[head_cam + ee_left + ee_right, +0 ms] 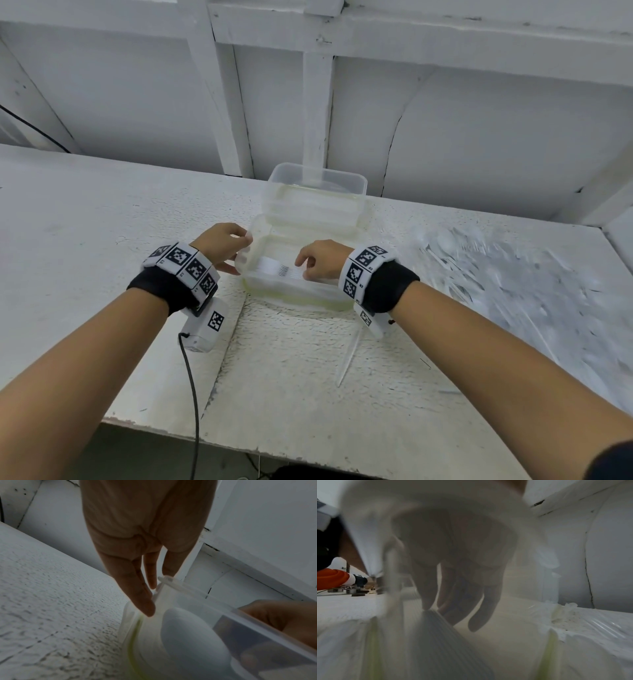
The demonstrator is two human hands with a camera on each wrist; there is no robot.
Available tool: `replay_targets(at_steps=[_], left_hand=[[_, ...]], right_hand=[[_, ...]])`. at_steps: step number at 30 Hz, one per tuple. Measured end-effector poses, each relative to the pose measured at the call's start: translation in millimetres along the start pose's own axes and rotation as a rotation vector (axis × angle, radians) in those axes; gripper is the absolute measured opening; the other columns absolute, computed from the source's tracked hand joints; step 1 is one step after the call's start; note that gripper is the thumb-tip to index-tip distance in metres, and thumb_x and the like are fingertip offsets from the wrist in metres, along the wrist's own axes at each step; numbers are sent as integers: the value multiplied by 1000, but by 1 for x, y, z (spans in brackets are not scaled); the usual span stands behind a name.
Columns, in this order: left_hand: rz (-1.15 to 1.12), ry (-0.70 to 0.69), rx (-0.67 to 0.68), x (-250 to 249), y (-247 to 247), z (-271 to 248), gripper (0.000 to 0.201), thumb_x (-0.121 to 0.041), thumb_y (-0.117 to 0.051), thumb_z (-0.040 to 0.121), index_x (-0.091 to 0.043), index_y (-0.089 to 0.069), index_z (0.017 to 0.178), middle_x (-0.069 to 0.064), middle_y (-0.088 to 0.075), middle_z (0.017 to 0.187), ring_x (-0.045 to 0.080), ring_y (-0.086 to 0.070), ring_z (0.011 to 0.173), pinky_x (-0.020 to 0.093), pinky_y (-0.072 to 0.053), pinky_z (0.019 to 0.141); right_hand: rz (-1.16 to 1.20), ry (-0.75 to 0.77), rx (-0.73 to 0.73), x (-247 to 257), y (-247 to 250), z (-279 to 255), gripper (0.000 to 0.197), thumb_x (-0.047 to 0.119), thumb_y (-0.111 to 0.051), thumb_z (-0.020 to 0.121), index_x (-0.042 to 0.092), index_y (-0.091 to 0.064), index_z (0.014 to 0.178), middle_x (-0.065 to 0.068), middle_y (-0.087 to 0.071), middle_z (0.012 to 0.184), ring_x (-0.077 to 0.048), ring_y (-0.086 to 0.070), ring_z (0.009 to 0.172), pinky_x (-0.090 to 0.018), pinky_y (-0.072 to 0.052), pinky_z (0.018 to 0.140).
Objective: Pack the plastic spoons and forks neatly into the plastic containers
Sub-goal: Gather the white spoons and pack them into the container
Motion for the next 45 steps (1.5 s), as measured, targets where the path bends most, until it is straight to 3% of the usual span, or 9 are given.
replay_targets(at_steps=[3,12,17,20,26,30,34,40,45], left_hand=[[2,-5,-6,0,0,0,18,-22,-50,96,-8,-53,107,10,-60,101,23,-62,81,33,-57,61],[119,-24,-74,-4,-1,-2,26,-24,-47,97,-9,-52,117,11,-57,111,26,-58,91,38,-53,75],[333,-266,-332,-24,-5,-21,34,-23,-46,96,-8,-51,126,13,-58,118,27,-54,104,32,-40,85],[332,-475,-395,-46,-26,-49,29,-22,-46,96,-10,-54,121,6,-59,105,19,-53,91,26,-35,78],[354,-819,-46,-73,-120,-107,14,-17,-53,93,-14,-64,102,-2,-64,91,14,-57,81,10,-39,69],[575,-907,332,-69,-199,-123,18,-20,-51,94,-11,-64,104,2,-65,98,10,-54,81,14,-36,67],[877,-872,586,-59,-265,-128,26,-25,-47,96,-10,-60,113,7,-58,109,20,-57,97,23,-38,80],[1110,-768,664,-56,-309,-131,40,-24,-48,95,-4,-39,129,16,-49,120,32,-54,103,37,-44,83],[1133,-719,687,-52,-310,-125,37,-16,-43,95,-8,-36,130,18,-54,118,32,-54,102,35,-42,79]], right_hand=[[1,7,-23,-1,-2,0,27,13,-56,89,11,-61,115,-5,-58,119,-16,-51,95,-22,-37,80],[-43,16,-35,-3,2,-5,36,18,-53,93,9,-54,128,-5,-55,129,-20,-50,118,-22,-36,91],[-30,79,-135,-8,22,-32,37,22,-52,94,10,-52,130,-8,-56,125,-20,-52,113,-22,-36,90],[-16,115,-235,-20,37,-70,36,25,-52,94,13,-54,128,-6,-56,121,-18,-53,110,-19,-35,87],[-13,35,-328,-76,32,-175,35,30,-55,92,19,-57,125,0,-57,117,-11,-54,103,-16,-36,84],[-33,-122,-321,-123,5,-234,35,29,-56,92,18,-57,125,-2,-57,117,-12,-52,104,-15,-32,84],[6,-232,-338,-154,-26,-273,32,26,-56,92,18,-59,123,-4,-57,117,-17,-52,105,-19,-35,88],[43,-310,-404,-172,-48,-295,29,24,-55,92,21,-60,121,0,-55,110,-17,-51,101,-19,-36,84],[31,-330,-412,-175,-55,-302,29,25,-54,93,20,-61,120,0,-53,109,-17,-51,101,-22,-38,84]])
Point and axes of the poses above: each hand's wrist, its own z-axis towards the middle knuckle, its own y-axis out of the back of the hand, x = y × z, the point moved 1 cm from there along z, towards the middle knuckle
